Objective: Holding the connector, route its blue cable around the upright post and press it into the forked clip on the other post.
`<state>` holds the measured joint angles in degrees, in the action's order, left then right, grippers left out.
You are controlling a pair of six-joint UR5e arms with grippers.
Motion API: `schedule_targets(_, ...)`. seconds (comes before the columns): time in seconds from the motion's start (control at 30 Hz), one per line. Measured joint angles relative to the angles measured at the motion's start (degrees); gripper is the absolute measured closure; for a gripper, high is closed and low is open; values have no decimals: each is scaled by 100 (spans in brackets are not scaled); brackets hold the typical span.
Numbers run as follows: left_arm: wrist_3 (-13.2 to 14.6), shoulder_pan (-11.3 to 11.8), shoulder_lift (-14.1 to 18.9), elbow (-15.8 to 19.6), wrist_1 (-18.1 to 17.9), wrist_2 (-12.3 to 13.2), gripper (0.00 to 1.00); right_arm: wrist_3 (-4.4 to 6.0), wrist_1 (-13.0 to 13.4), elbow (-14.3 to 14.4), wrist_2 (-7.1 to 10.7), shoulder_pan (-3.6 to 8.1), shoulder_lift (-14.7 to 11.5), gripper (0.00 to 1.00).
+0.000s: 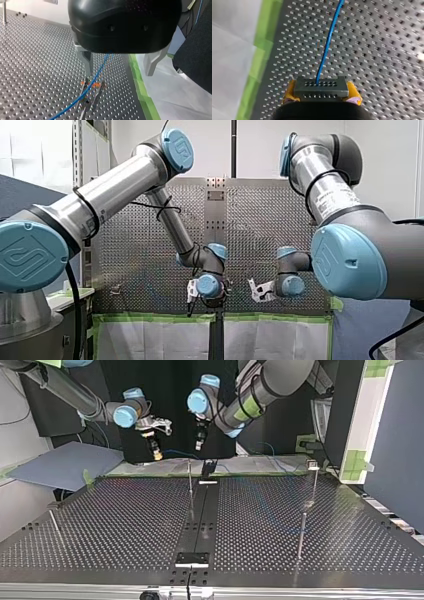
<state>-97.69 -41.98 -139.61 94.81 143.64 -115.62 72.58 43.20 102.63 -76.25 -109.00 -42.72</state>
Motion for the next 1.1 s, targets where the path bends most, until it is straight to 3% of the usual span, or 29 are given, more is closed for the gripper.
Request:
schedule_targets(0.17,66,-49,0,0,-82,-9,0,59,7,9,-14,-61,-134,100)
schedule_targets(0.47,82,-41,-1,39,-148,-56,0,7,28,177,-77,-202,-153,100)
schedule_targets(0.87,111,42,1,387,-539,-11,0,6,106,334,-338,-263,-154,100)
schedule_targets(1.1,360,68,1,403,-749,106,0,19,126,336,-294,-273,-154,100)
